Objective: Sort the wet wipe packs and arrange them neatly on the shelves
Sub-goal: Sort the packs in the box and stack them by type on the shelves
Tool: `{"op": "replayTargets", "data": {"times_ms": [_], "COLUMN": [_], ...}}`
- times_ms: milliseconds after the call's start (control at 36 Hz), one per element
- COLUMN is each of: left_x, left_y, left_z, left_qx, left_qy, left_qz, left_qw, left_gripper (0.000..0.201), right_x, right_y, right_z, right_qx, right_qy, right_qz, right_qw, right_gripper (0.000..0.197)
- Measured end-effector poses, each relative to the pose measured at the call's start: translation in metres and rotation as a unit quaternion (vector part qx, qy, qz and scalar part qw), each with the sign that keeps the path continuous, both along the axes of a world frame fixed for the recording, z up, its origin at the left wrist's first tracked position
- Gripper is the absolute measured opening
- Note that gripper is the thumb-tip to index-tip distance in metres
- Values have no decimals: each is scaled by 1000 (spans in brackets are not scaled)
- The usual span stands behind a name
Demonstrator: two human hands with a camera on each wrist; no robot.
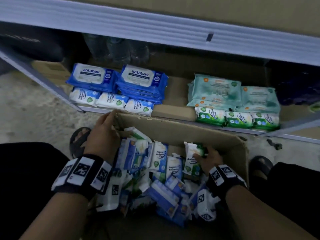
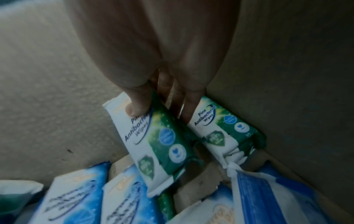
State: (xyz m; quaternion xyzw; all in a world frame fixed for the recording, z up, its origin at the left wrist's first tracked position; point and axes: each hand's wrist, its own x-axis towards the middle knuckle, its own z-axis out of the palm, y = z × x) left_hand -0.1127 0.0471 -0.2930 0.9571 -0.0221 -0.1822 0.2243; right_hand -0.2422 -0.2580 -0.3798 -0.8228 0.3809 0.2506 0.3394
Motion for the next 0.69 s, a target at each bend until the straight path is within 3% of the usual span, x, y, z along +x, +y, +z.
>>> {"op": "replayTargets", "data": {"times_ms": [83,194,278,417,500,694], "left_x": [3,8,11,10,9,6], "left_y": [10,17,18,19,19,17], "left_z": [-5,-8,-8,-5,-7,-9], "left_qx": [-22,-69,-55,-62,-70,-97], "left_qy": [3,17,-5,6,10,8], "left_qz": [24,32,34,43,45,49], "left_qw": [999,997,998,997,996,994], "left_gripper": [72,54,53,51,51,52], "right_x": [1,-9,-12,-16,-22,-29], "right_y": [-2,1,3,12,20,27], "right_z": [-11,-28,-36,-42,-40,-39], "right_qx": [12,-8,-41,-112,-169,-137], "right_qy": [29,39,36,43,29,56], "right_qz": [6,17,31,88,109,178], "right_qw": [999,999,998,989,979,973], "right_gripper": [55,50,44,56,53,57]}}
